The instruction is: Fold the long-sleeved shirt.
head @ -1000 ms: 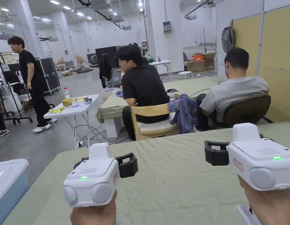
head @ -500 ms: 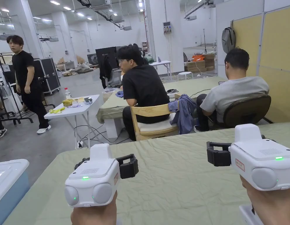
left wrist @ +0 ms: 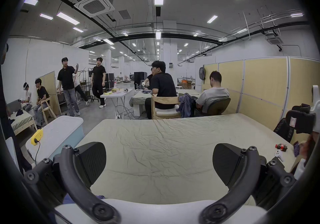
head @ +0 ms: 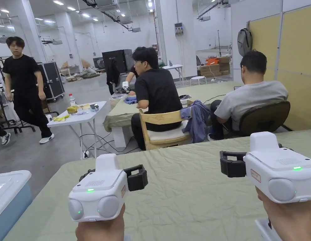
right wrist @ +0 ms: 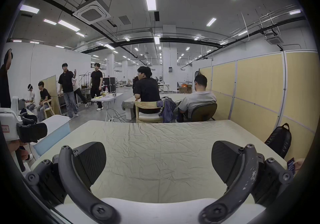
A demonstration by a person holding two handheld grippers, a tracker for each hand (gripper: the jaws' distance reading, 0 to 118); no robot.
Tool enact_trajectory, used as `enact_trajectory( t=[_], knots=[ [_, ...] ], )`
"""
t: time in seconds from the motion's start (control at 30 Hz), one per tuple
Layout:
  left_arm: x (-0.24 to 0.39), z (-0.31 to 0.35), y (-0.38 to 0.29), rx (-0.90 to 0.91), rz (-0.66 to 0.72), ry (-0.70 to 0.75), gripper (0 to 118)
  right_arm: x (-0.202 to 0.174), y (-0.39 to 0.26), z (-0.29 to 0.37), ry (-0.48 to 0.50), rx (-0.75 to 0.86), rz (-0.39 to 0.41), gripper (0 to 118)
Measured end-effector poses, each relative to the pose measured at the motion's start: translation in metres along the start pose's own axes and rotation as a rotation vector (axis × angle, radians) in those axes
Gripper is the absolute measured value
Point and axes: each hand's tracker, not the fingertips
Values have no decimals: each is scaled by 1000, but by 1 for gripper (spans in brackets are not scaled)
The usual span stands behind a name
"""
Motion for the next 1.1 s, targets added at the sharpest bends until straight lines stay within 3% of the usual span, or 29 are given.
enact_trajectory(
  t=[0.6,0.77,0.9,1.1],
  knots=[
    [0,4,-4,-16,-28,2,118,-2,-3,-1,5,-15,4,118],
    [-1,7,-3,-21,61,-14,118,-2,-4,-1,6,-19,6,118],
    [6,8,-2,-6,-28,75,118,-2,-6,-3,6,-26,10,118],
    [-7,11,4,-34,156,21,115,-3,-9,-4,8,-40,4,118]
  ],
)
